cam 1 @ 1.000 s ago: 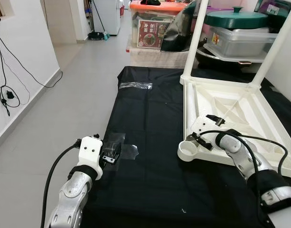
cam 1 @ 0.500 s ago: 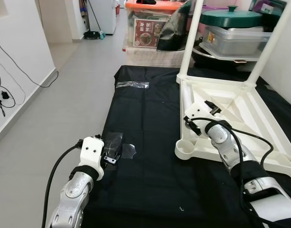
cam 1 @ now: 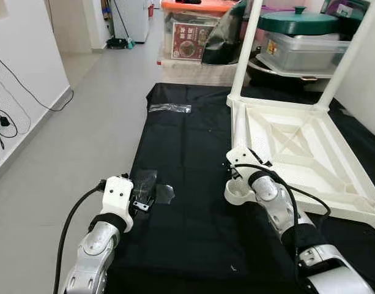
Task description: Building children table
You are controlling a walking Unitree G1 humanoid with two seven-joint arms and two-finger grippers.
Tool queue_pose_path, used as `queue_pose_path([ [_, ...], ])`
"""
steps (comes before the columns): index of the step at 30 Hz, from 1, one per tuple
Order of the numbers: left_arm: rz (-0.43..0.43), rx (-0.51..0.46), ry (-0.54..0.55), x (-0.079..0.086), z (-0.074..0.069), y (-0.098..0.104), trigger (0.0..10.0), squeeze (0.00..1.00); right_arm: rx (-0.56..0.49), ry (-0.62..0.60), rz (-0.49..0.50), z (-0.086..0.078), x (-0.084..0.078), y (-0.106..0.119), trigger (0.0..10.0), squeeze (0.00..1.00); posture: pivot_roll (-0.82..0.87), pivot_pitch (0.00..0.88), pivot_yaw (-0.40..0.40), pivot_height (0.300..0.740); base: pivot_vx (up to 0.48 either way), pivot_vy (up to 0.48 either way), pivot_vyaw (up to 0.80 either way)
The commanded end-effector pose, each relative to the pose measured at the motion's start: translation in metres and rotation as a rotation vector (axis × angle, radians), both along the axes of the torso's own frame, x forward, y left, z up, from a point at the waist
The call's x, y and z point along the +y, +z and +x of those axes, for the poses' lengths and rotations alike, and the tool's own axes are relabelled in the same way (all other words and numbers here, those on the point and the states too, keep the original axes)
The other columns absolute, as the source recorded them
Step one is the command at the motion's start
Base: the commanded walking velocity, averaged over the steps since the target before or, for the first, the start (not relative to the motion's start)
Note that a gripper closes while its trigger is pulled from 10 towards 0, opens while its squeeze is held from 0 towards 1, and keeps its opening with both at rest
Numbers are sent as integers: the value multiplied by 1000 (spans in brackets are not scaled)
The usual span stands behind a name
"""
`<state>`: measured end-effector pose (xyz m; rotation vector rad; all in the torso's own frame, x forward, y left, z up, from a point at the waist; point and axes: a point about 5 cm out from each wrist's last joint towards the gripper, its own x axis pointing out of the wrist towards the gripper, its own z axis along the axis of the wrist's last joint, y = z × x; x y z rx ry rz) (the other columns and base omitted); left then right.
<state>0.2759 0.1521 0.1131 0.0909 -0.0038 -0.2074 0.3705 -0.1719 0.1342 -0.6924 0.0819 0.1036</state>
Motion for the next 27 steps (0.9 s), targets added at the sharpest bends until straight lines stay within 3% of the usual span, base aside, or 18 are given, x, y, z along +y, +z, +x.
queue_pose_path([
  [1, 26, 20, 7, 3, -1, -6, 10000, 0, -19, -20, 38, 1, -1, 2, 0, 0, 17, 0, -83, 740, 0, 0, 0],
  [11, 42, 19, 24, 6, 1, -4, 10000, 0, -57, -90, 75, -2, -3, -1, 0, 0, 31, 0, -85, 740, 0, 0, 0],
  [13, 48, 21, 27, 7, 2, -4, 10000, 0, -112, -124, 153, -2, -7, 7, 0, 0, 27, 0, -75, 740, 0, 0, 0],
  [16, 48, 20, 27, 7, 3, -4, 10000, 0, -130, -125, 187, -1, -8, 10, 0, 0, 27, 0, -75, 740, 0, 0, 0],
  [17, 46, 20, 28, 7, 3, -4, 10000, 0, -149, -112, 298, -1, -8, 16, 0, 0, 22, 0, -70, 740, 0, 0, 0],
  [18, 46, 20, 28, 7, 3, -4, 10000, 0, -149, -112, 298, -1, -8, 16, 0, 0, 22, 0, -70, 740, 0, 0, 0],
  [19, 31, 19, 33, 8, 4, -3, 10000, 0, -180, -63, 390, -2, -8, 24, 0, 0, 17, 0, -67, 740, 0, 0, 0],
  [20, 31, 19, 33, 8, 4, -3, 10000, 0, -180, -63, 390, -2, -8, 24, 0, 0, 17, 0, -67, 740, 0, 0, 0],
  [22, -13, 20, 55, 12, 5, -1, 10000, 0, -284, 4, 464, -9, -21, 45, 0, 0, 15, 0, -68, 740, 0, 0, 0],
  [25, -25, 17, 64, 14, 6, -1, 10000, 0, -323, 28, 470, -13, -29, 54, 0, 0, 16, 0, -69, 740, 0, 0, 0],
  [27, -38, 14, 77, 17, 6, 0, 10000, 0, -387, 64, 466, -23, -43, 69, 0, 0, 15, 0, -69, 740, 0, 0, 0],
])
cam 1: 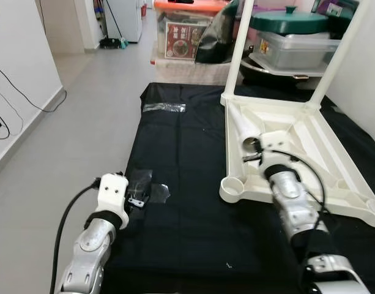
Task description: Building children table
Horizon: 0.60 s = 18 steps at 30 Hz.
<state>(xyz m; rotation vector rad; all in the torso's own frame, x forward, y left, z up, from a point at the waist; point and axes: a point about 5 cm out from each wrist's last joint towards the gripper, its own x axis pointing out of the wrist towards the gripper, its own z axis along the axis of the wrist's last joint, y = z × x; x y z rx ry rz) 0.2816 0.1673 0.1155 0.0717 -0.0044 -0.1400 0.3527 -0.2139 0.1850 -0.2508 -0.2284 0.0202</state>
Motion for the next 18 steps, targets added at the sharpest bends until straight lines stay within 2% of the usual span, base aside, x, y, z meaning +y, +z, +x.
queue_pose_path([
  [1, -19, 16, 10, 1, 0, -2, 10000, 0, -95, 39, 8, -5, -1, 18, 0, 0, 15, 0, -69, 740, 0, 0, 0],
  [4, -23, 16, 14, 2, 0, -3, 10000, 0, -116, 41, -12, -9, -6, 23, 0, 0, 7, 0, -66, 740, 0, 0, 0],
  [6, -50, 20, 20, 4, 0, -3, 10000, 0, -148, 44, -23, -16, -17, 34, 0, 0, -11, 0, -56, 740, 0, 0, 0],
  [7, -100, 19, 27, 4, 1, -2, 10000, 0, -157, 84, 7, -20, -17, 37, 0, 0, -11, 0, -56, 740, 0, 0, 0],
  [9, -100, 19, 27, 4, 1, -2, 10000, 0, -157, 84, 7, -20, -17, 37, 0, 0, -11, 0, -56, 740, 0, 0, 0],
  [10, -142, 16, 32, 5, 3, 0, 10000, 0, -161, 122, 35, -23, -15, 38, 0, 0, -9, 0, -54, 740, 0, 0, 0],
  [11, -142, 16, 32, 5, 3, 0, 10000, 0, -161, 122, 35, -23, -15, 38, 0, 0, -9, 0, -54, 740, 0, 0, 0],
  [12, -238, 11, 38, 6, 4, 5, 10000, 0, -141, 200, 83, -26, -8, 34, 0, 0, -2, 0, -55, 740, 0, 0, 0],
  [14, -238, 11, 38, 6, 4, 5, 10000, 0, -141, 200, 83, -26, -8, 34, 0, 0, -2, 0, -55, 740, 0, 0, 0],
  [16, -558, -4, 3, 10, 4, 18, 10000, 0, -68, 434, 222, -34, 24, 19, 0, 0, 14, 0, -66, 740, 0, 0, 0],
  [18, -558, -4, 3, 10, 4, 18, 10000, 0, -68, 434, 222, -34, 24, 19, 0, 0, 14, 0, -66, 740, 0, 0, 0],
])
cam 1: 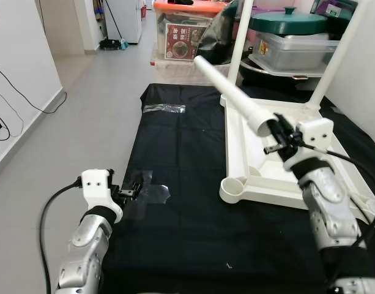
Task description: Building children table
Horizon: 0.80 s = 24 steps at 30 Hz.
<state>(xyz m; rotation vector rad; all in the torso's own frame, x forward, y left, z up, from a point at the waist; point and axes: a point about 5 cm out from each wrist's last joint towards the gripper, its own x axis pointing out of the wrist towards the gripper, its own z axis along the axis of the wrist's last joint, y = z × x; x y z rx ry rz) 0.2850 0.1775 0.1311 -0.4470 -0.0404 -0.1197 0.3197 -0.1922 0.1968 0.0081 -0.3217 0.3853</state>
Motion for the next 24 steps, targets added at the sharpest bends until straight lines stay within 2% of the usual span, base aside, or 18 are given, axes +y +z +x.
queue_pose_path([
  [1, -182, -27, -52, 1, -2, 8, 10000, 0, 8, 112, 54, -3, 18, 1, 0, 0, 10, 0, -65, 740, 0, 0, 0],
  [2, -290, -53, -92, 0, -5, 13, 10000, 0, 38, 170, 101, -6, 28, -4, 0, 0, 15, 0, -74, 740, 0, 0, 0],
  [3, -290, -53, -92, 0, -5, 13, 10000, 0, 38, 170, 101, -6, 28, -4, 0, 0, 15, 0, -74, 740, 0, 0, 0],
  [6, -474, -130, -159, 1, -10, 28, 10000, 0, 106, 282, 193, -12, 39, -15, 0, 0, 31, 0, -78, 740, 0, 0, 0],
  [8, -474, -130, -159, 1, -10, 28, 10000, 0, 106, 282, 193, -12, 39, -15, 0, 0, 31, 0, -78, 740, 0, 0, 0],
  [10, -571, -167, -167, 6, -11, 34, 10000, 0, 149, 337, 239, -17, 43, -25, 0, 0, 31, 0, -78, 740, 0, 0, 0],
  [12, -571, -167, -167, 6, -11, 34, 10000, 0, 149, 337, 239, -17, 43, -25, 0, 0, 31, 0, -78, 740, 0, 0, 0],
  [13, -606, -174, -162, 9, -11, 35, 10000, 0, 166, 356, 259, -19, 45, -28, 0, 0, 32, 0, -78, 740, 0, 0, 0],
  [14, -606, -174, -162, 9, -11, 35, 10000, 0, 166, 356, 259, -19, 45, -28, 0, 0, 32, 0, -78, 740, 0, 0, 0],
  [16, -673, -165, -155, 13, -9, 33, 10000, 0, 199, 452, 336, -30, 49, -32, 0, 0, 16, 0, -70, 740, 0, 0, 0],
  [20, -702, -159, -163, 14, -8, 32, 10000, 0, 217, 493, 357, -36, 48, -34, 0, 0, 16, 0, -68, 740, 0, 0, 0],
  [24, -774, -150, -204, 18, -10, 33, 10000, 0, 264, 588, 412, -49, 46, -43, 0, 0, 27, 0, -71, 740, 0, 0, 0],
])
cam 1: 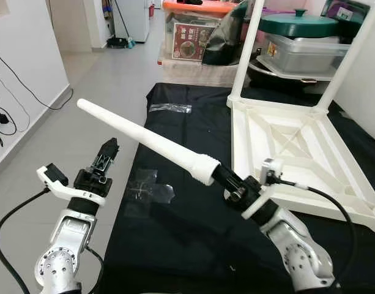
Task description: Building children table
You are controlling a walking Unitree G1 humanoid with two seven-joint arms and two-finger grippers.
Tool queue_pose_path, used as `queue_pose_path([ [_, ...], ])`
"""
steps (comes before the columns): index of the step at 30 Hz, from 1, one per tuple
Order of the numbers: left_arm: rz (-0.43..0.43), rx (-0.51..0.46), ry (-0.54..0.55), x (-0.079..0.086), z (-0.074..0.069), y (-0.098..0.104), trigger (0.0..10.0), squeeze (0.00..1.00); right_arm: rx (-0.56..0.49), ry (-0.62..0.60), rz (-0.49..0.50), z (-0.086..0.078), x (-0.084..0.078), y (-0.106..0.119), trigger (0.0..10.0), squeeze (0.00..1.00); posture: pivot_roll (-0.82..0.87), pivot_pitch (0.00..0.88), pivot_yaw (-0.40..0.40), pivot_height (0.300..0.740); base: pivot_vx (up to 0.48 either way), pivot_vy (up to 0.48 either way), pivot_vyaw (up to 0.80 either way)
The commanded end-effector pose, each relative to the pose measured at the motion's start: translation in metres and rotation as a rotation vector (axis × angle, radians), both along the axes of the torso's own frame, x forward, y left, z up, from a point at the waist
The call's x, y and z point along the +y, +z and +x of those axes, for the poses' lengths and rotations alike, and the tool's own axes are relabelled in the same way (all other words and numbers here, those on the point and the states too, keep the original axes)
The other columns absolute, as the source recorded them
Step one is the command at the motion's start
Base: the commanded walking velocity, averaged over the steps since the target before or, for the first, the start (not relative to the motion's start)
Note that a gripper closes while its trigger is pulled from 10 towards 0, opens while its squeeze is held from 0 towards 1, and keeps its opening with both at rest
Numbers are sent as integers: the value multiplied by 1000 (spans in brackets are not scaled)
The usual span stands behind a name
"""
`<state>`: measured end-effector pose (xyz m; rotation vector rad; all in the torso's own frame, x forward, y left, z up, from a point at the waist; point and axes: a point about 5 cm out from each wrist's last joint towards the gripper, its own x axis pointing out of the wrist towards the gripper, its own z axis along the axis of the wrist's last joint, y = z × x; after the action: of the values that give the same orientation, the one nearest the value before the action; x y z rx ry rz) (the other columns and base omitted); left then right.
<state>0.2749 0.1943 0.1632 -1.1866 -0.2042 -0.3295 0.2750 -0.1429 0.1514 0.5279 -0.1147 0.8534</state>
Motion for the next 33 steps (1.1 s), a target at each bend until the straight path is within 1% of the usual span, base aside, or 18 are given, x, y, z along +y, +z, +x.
queue_pose_path([
  [1, -26, 6, -20, 2, 0, 1, 10000, 0, -4, 32, 36, -4, -3, 2, 0, 0, 27, 0, -71, 740, 0, 0, 0],
  [2, -36, 7, -30, 3, -1, 0, 10000, 0, 3, 43, 57, -5, -3, 2, 0, 0, 25, 0, -71, 740, 0, 0, 0],
  [5, -40, 10, -35, 3, -2, -1, 10000, 0, 0, 66, 68, -6, -2, 3, 0, 0, 20, 0, -69, 740, 0, 0, 0],
  [6, -43, 13, -40, 3, -2, -1, 10000, 0, -8, 102, 72, -10, 0, 4, 0, 0, 20, 0, -69, 740, 0, 0, 0],
  [7, -43, 13, -40, 3, -2, -1, 10000, 0, -8, 102, 72, -10, 0, 4, 0, 0, 20, 0, -69, 740, 0, 0, 0],
  [9, -46, 12, -40, 4, 0, 0, 10000, 0, -6, 175, 77, -17, 1, 4, 0, 0, 24, 0, -71, 740, 0, 0, 0],
  [11, -46, 12, -40, 4, 0, 0, 10000, 0, -6, 175, 77, -17, 1, 4, 0, 0, 24, 0, -71, 740, 0, 0, 0],
  [13, -49, 8, -36, 7, 0, 2, 10000, 0, 7, 260, 68, -24, -1, 0, 0, 0, 35, 0, -77, 740, 0, 0, 0],
  [14, -49, 8, -36, 7, 0, 2, 10000, 0, 7, 260, 68, -24, -1, 0, 0, 0, 35, 0, -77, 740, 0, 0, 0],
  [16, -50, 6, -36, 8, -1, 2, 10000, 0, 9, 294, 57, -26, -2, -1, 0, 0, 35, 0, -79, 740, 0, 0, 0],
  [18, -49, 4, -39, 9, -1, 2, 10000, 0, 17, 358, 29, -31, -1, -4, 0, 0, 31, 0, -79, 740, 0, 0, 0],
  [20, -49, 4, -39, 9, -1, 2, 10000, 0, 17, 358, 29, -31, -1, -4, 0, 0, 31, 0, -79, 740, 0, 0, 0],
  [22, -51, -1, -41, 10, -1, 3, 10000, 0, 37, 409, -14, -36, -3, -9, 0, 0, 32, 0, -80, 740, 0, 0, 0],
  [23, -51, -1, -41, 10, -1, 3, 10000, 0, 37, 409, -14, -36, -3, -9, 0, 0, 32, 0, -80, 740, 0, 0, 0],
  [25, -65, -49, -40, 12, -3, 9, 10000, 0, 66, 419, -60, -36, -8, -17, 0, 0, 39, 0, -84, 740, 0, 0, 0],
  [27, -65, -49, -40, 12, -3, 9, 10000, 0, 66, 419, -60, -36, -8, -17, 0, 0, 39, 0, -84, 740, 0, 0, 0],
  [28, -67, -60, -38, 12, -4, 11, 0, 0, 75, 409, -75, -34, -9, -20, 0, 0, 44, 0, -87, 740, 0, 0, 0],
  [33, -64, -65, -25, 15, -7, 9, 0, 0, 79, 392, -79, -30, -8, -21, 0, 0, 45, 0, -90, 740, 0, 0, 0],
])
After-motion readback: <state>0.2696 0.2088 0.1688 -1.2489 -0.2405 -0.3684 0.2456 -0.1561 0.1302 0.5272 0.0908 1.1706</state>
